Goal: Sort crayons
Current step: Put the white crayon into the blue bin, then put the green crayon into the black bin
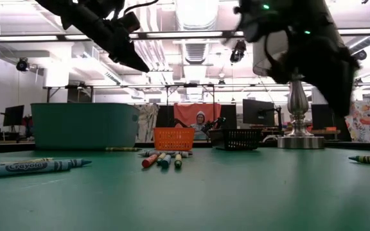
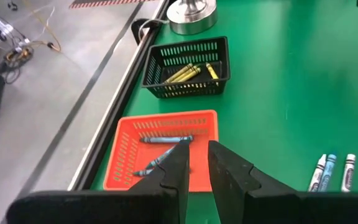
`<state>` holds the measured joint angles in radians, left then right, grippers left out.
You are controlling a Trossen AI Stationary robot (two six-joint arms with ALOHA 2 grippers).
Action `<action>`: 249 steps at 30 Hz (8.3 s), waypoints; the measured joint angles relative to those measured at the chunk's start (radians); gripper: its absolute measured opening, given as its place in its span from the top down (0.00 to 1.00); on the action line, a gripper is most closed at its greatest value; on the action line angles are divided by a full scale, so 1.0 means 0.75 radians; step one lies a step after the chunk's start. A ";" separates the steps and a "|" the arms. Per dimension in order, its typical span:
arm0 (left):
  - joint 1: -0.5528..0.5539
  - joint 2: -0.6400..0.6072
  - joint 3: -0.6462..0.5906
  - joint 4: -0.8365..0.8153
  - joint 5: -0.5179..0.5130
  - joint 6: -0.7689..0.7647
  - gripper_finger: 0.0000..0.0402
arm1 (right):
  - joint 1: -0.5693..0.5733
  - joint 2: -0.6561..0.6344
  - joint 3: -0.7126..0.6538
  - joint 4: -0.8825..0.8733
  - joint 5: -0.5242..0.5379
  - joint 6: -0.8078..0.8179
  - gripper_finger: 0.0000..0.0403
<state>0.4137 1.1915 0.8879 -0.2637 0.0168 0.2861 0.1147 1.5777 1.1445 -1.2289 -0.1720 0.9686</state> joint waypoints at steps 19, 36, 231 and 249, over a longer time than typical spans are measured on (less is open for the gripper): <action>0.001 0.000 -0.001 0.075 -0.010 0.096 0.89 | 0.237 -0.499 -0.445 0.155 -0.001 0.753 0.68; 0.001 0.000 -0.001 0.084 -0.010 0.066 0.89 | 0.411 -0.521 -0.602 0.462 -0.003 0.871 0.68; -0.004 -0.639 0.174 -0.317 0.062 -0.358 0.89 | -0.175 1.011 1.607 0.871 -0.096 -1.671 0.70; -0.004 -0.565 0.173 -0.378 0.062 -0.198 0.89 | -0.245 0.907 1.460 0.219 -0.055 -1.604 0.71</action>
<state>0.4110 0.7680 1.0173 -0.5468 0.0631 0.1377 -0.0689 2.2579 2.2397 -1.0649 -0.2131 -0.2345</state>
